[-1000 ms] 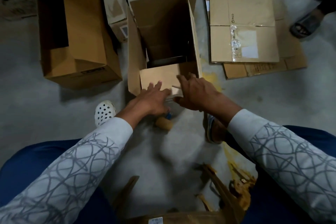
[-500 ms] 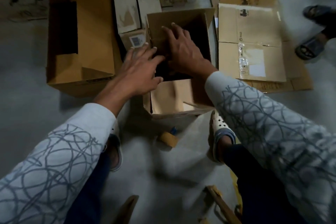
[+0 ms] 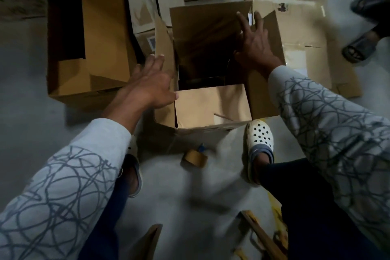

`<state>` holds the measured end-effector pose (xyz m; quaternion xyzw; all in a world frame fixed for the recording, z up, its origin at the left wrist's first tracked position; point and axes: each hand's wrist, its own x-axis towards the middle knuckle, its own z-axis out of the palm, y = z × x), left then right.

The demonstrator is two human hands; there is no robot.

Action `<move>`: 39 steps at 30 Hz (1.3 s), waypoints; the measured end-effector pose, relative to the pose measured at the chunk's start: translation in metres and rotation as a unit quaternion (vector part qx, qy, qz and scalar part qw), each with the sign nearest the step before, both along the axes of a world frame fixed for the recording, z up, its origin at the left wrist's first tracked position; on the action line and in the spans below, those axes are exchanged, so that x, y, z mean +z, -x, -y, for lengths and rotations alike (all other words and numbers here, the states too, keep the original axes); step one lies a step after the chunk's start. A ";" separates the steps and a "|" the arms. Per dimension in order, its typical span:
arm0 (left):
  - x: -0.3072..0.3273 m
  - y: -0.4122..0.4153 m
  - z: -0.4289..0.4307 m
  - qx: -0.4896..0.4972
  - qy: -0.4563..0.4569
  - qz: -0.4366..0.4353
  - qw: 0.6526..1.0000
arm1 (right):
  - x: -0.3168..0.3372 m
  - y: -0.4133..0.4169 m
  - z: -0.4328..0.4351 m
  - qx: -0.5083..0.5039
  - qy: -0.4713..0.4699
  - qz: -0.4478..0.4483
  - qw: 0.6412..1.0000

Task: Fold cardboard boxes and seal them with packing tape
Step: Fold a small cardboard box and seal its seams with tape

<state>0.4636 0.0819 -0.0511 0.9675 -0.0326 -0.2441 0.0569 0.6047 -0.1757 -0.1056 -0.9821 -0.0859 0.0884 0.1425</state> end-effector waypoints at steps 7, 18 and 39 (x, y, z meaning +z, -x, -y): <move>0.001 0.000 0.012 -0.008 -0.008 -0.015 1.000 | 0.009 -0.020 -0.034 0.063 -0.014 0.054 0.996; 0.003 -0.009 0.011 -0.010 -0.006 -0.022 1.000 | 0.006 0.009 -0.022 0.111 0.063 0.033 0.991; -0.037 0.017 0.085 0.058 0.233 -0.204 0.949 | -0.028 0.206 -0.041 -0.022 -0.146 -0.033 0.989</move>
